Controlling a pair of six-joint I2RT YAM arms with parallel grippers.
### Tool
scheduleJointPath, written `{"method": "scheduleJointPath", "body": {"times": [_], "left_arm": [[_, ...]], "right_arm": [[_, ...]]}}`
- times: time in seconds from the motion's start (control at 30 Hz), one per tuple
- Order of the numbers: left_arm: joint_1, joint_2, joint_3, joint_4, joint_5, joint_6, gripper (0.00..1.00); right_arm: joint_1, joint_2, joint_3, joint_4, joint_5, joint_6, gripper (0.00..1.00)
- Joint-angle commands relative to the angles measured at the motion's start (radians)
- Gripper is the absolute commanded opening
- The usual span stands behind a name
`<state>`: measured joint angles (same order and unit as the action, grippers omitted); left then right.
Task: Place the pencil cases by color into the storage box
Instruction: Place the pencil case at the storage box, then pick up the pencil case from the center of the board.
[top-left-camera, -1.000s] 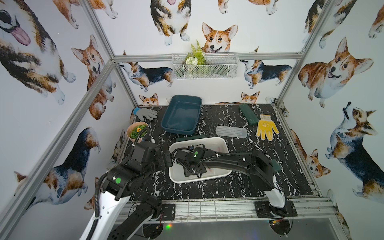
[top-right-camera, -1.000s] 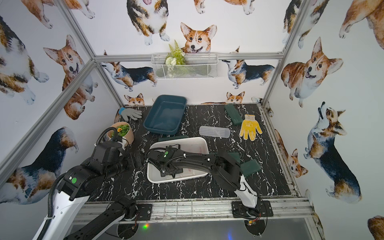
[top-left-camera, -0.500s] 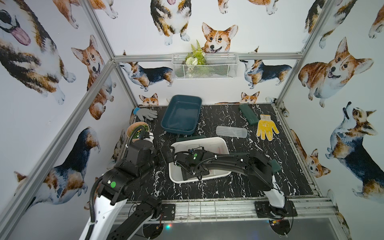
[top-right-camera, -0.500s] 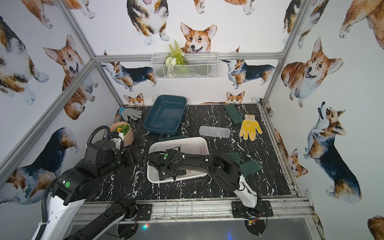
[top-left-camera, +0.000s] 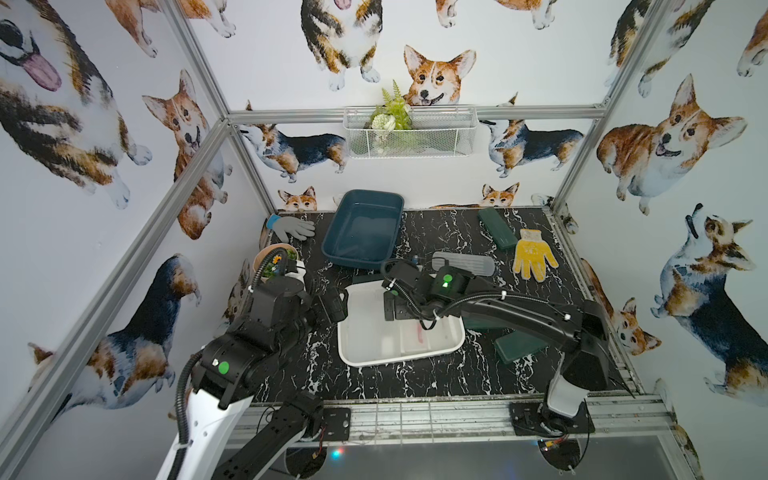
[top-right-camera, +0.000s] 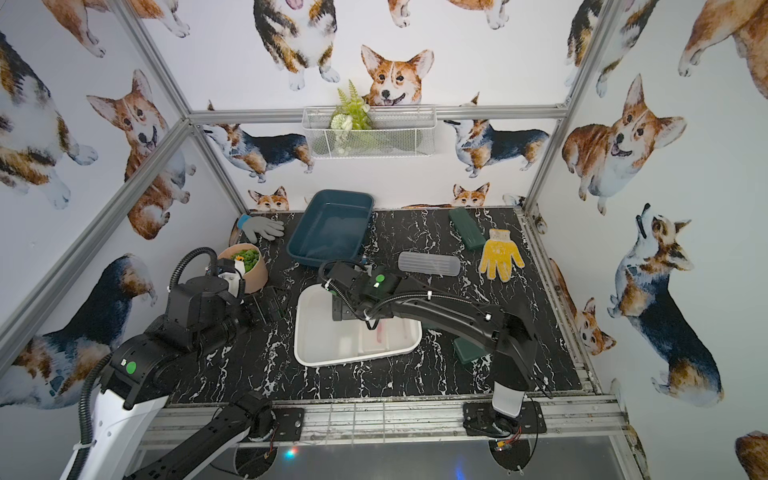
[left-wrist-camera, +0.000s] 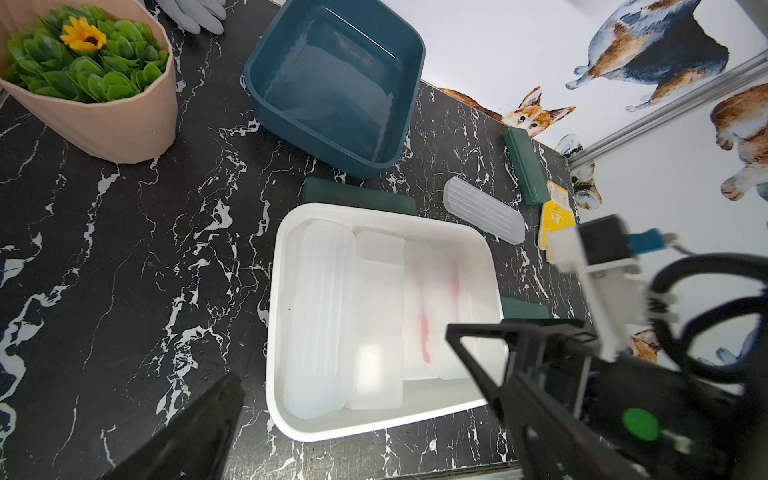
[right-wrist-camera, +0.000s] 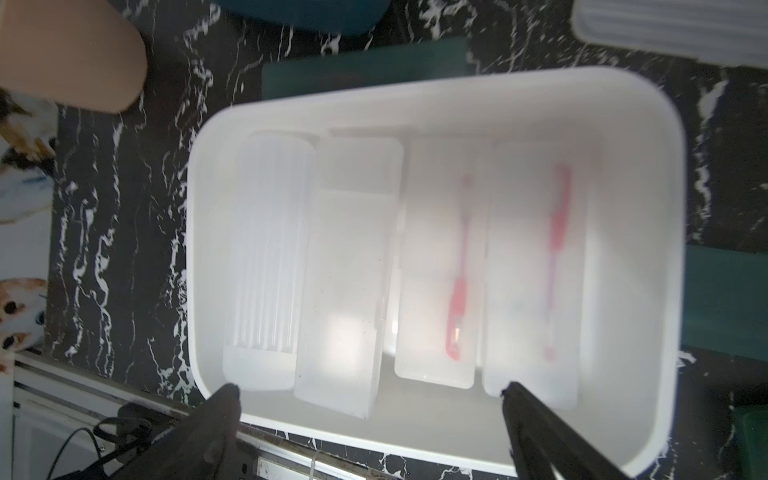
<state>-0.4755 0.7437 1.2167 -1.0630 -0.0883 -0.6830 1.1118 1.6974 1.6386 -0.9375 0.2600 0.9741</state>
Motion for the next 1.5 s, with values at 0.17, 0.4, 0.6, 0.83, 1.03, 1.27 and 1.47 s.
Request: {"method": "scheduleJointPath", "body": {"times": [0.17,0.4,0.6,0.83,1.03,1.27,1.47], "left_arm": [[0.002,0.053,0.019,0.067,0.005,0.025,1.00],[0.001,0.109,0.013,0.119,-0.040,0.099,1.00],[-0.016,0.198,0.049,0.203,-0.037,0.270,1.00],[-0.217,0.326,0.038,0.321,-0.154,0.550,1.00],[-0.407,0.443,0.034,0.410,-0.226,0.744,1.00],[-0.445,0.531,-0.008,0.537,-0.118,0.873,1.00],[-0.444,0.613,0.005,0.562,-0.054,0.954,1.00]], "right_arm": [[-0.211,-0.198,-0.132,0.034,0.004,0.040,0.99],[-0.516,-0.267,-0.207,0.093,-0.156,0.057,0.99],[-0.739,-0.134,-0.152,0.143,-0.268,0.138,0.99],[-0.811,0.149,0.070,0.092,-0.272,0.251,0.98],[-0.826,0.390,0.319,-0.041,-0.272,0.376,0.98],[-0.826,0.534,0.449,-0.093,-0.233,0.504,0.99],[-0.825,0.555,0.405,-0.085,-0.225,0.592,0.98]]}}
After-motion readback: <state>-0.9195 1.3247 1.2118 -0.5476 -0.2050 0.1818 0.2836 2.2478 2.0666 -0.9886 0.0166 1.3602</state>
